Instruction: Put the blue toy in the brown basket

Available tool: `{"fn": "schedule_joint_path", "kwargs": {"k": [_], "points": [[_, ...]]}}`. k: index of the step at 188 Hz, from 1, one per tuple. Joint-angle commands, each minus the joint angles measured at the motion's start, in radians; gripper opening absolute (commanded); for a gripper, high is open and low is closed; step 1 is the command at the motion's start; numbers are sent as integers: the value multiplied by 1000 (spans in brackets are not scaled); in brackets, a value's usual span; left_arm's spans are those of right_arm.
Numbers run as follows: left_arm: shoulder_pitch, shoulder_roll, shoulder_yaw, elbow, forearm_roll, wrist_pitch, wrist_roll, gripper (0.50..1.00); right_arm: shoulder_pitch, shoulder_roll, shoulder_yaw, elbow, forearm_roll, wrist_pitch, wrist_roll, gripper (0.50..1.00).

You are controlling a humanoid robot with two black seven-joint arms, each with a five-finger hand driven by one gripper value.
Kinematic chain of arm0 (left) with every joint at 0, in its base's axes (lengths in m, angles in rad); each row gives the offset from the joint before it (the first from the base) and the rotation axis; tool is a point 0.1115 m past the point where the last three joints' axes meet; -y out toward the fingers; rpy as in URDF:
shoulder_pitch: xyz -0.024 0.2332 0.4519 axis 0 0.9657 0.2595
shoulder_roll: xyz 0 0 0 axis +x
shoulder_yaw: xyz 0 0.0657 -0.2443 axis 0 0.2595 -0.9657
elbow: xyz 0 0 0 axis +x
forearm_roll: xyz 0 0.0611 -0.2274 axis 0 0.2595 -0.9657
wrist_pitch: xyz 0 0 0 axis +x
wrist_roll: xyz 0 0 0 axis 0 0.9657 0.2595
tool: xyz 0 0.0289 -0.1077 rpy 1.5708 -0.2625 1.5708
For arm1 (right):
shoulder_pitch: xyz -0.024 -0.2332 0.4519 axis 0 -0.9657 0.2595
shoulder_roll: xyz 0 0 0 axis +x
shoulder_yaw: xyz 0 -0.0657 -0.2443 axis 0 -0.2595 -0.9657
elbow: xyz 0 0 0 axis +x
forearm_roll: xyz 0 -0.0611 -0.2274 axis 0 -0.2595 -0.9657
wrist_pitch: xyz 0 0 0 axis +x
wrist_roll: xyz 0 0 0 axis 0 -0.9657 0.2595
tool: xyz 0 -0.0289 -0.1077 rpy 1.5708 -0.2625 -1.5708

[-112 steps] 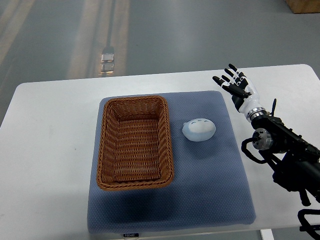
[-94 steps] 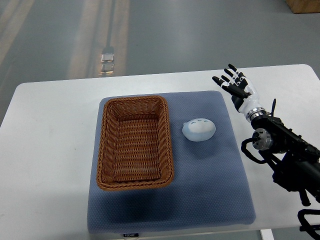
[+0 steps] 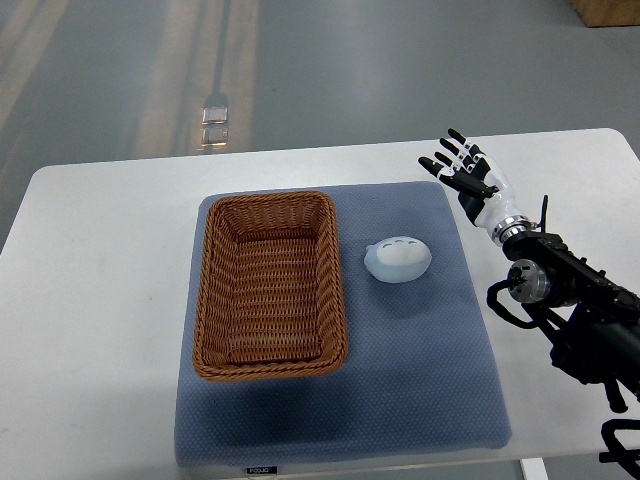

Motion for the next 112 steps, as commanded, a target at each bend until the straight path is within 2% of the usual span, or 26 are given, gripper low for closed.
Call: {"fn": "schedule_joint_path", "kwargs": {"k": [1,39,67,112], "points": [[-1,0,0,0,0,0,1,1000,4,-25,-24,-1,-13,7,-1,913],[-8,0,1,0,0,0,-1,1000,45,-72,-99,11,-57,15,12,913],[-8,0,0,0,0,0,1,1000,107,-153,-249,43,-128,67,32,913],[-8,0,-2,2,0,0,1,1000,351,-349,-608,154,-184,154,51,911]]}}
